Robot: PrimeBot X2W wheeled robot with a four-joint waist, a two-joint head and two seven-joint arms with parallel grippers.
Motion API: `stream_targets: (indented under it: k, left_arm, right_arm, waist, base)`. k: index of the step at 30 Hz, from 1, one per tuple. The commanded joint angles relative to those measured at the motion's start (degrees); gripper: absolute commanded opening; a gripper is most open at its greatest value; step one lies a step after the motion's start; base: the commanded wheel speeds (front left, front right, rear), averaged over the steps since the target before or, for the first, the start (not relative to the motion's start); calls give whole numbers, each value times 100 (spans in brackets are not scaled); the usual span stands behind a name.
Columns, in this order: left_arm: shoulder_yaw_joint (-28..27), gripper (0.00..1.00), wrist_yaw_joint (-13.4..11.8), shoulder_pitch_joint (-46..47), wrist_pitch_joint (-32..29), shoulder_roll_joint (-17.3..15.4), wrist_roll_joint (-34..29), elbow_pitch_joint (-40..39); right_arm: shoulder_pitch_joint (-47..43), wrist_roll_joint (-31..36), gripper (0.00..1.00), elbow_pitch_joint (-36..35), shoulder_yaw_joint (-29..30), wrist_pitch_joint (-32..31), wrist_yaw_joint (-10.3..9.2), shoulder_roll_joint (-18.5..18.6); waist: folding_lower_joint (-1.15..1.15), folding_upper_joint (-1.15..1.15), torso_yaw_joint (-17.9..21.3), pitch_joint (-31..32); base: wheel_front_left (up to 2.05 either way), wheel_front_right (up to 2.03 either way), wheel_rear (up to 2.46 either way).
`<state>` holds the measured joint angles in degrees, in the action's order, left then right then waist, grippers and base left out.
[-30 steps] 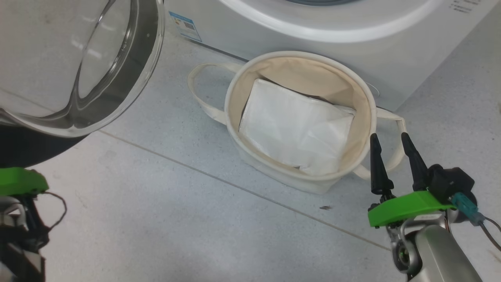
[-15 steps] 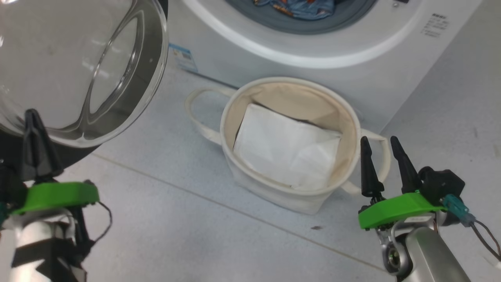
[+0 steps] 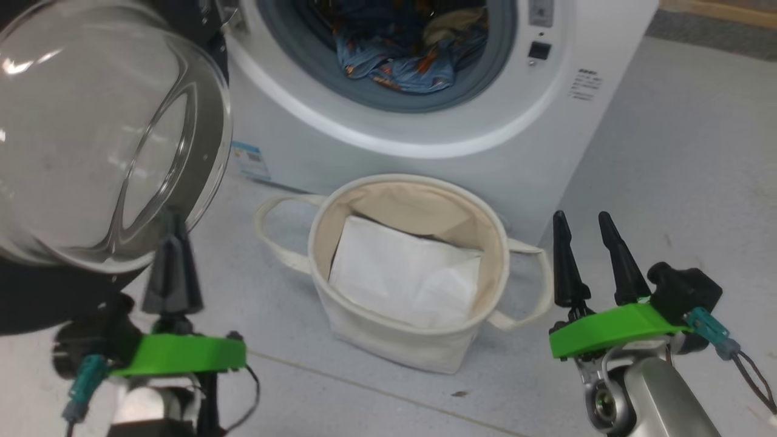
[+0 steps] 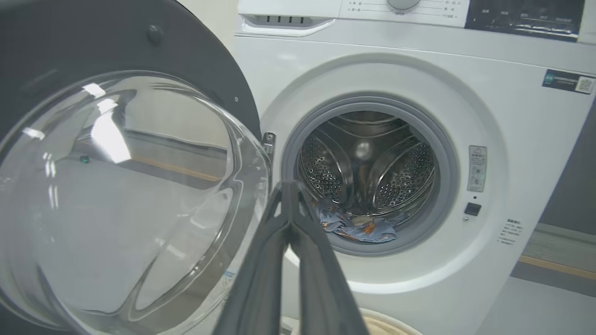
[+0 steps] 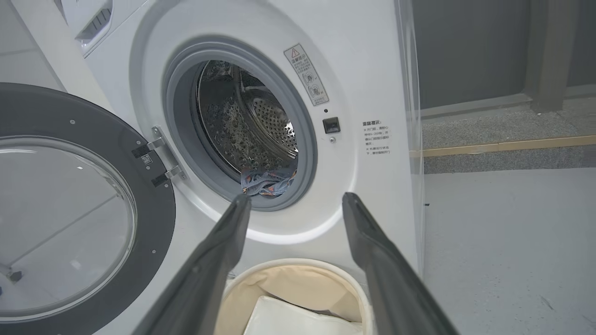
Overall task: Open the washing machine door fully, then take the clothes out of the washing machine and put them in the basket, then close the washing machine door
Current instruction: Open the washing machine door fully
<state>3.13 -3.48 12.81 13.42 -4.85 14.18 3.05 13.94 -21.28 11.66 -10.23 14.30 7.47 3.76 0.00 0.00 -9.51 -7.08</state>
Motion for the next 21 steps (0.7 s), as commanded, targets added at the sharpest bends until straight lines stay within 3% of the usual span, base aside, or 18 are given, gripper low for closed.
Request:
stream_targets:
  k: [1,11,16,18,19,20,21]
  left_arm:
    - [-72,1,69,18,-50,-35,43,-245]
    - [657,1,644,-294,-341,108,631,-178]
    - [864,1,713,-338,-281,117,615,156]
    - [917,8,705,-331,-202,116,546,311]
    - [938,40,697,-328,-159,117,513,385]
    - [953,64,680,-325,-119,116,469,456]
    - [961,100,663,-323,-78,117,437,522]
  right_arm:
    - [-15,50,100,-271,-122,70,2,-85]
    - [-216,90,100,-676,-139,70,2,-87]
    - [-288,104,100,-612,121,70,2,-88]
    - [-308,123,100,-520,199,70,2,-88]
    - [-314,136,100,-472,226,70,2,-88]
    - [-314,143,100,-433,237,70,2,-88]
    - [-314,144,100,-397,246,70,2,-88]
  waist:
    - [0,0,158,159]
    - [0,0,540,237]
    - [0,0,707,196]
    - [0,0,767,186]
    - [0,0,792,184]
    - [0,0,820,178]
    - [0,0,844,173]
  base:
    - [0,0,0]
    - [0,0,0]
    - [0,0,0]
    - [0,0,0]
    - [0,0,0]
    - [0,0,0]
    - [0,0,0]
